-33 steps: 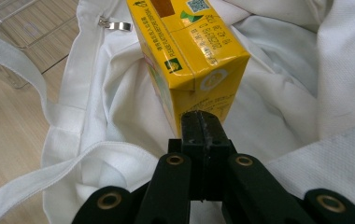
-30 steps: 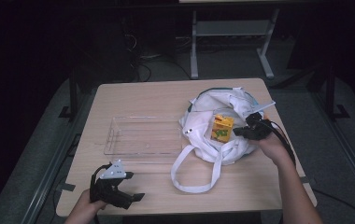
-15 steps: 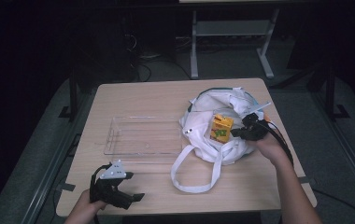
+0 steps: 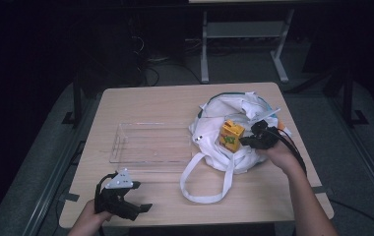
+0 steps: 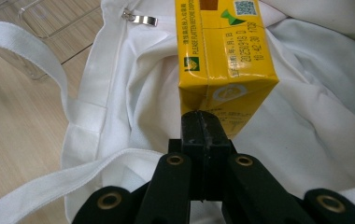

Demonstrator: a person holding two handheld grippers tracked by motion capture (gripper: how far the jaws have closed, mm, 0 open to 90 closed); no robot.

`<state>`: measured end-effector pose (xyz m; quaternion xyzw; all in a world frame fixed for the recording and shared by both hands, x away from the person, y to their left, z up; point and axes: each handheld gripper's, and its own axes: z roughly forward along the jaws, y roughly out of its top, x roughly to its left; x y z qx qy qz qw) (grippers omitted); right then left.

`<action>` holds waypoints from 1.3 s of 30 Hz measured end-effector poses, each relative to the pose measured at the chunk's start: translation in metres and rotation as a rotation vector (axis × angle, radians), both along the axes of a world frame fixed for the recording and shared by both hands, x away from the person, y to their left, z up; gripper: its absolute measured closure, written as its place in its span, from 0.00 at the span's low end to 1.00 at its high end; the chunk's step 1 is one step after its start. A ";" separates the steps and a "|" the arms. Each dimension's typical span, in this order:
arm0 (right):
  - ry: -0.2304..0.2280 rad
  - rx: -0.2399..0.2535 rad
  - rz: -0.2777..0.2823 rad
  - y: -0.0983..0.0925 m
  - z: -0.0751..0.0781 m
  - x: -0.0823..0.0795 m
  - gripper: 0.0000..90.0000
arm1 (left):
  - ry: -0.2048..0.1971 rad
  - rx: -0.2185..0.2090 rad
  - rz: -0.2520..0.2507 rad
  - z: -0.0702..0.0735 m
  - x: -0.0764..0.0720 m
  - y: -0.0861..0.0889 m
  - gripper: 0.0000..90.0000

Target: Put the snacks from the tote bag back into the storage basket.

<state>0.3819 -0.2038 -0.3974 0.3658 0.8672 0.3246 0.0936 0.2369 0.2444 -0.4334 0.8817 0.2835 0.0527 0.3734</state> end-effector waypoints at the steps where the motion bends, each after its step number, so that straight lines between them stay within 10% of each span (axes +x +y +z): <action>1: 0.002 -0.002 0.001 0.001 0.000 0.000 1.00 | 0.000 -0.001 0.000 0.000 0.000 0.000 0.15; 21: 0.012 0.009 0.010 0.000 0.004 -0.004 0.93 | -0.001 -0.006 0.003 0.001 0.000 0.001 0.15; 39: 0.096 -0.049 -0.054 -0.003 0.028 -0.002 0.43 | 0.006 -0.004 0.017 0.000 0.001 0.002 0.15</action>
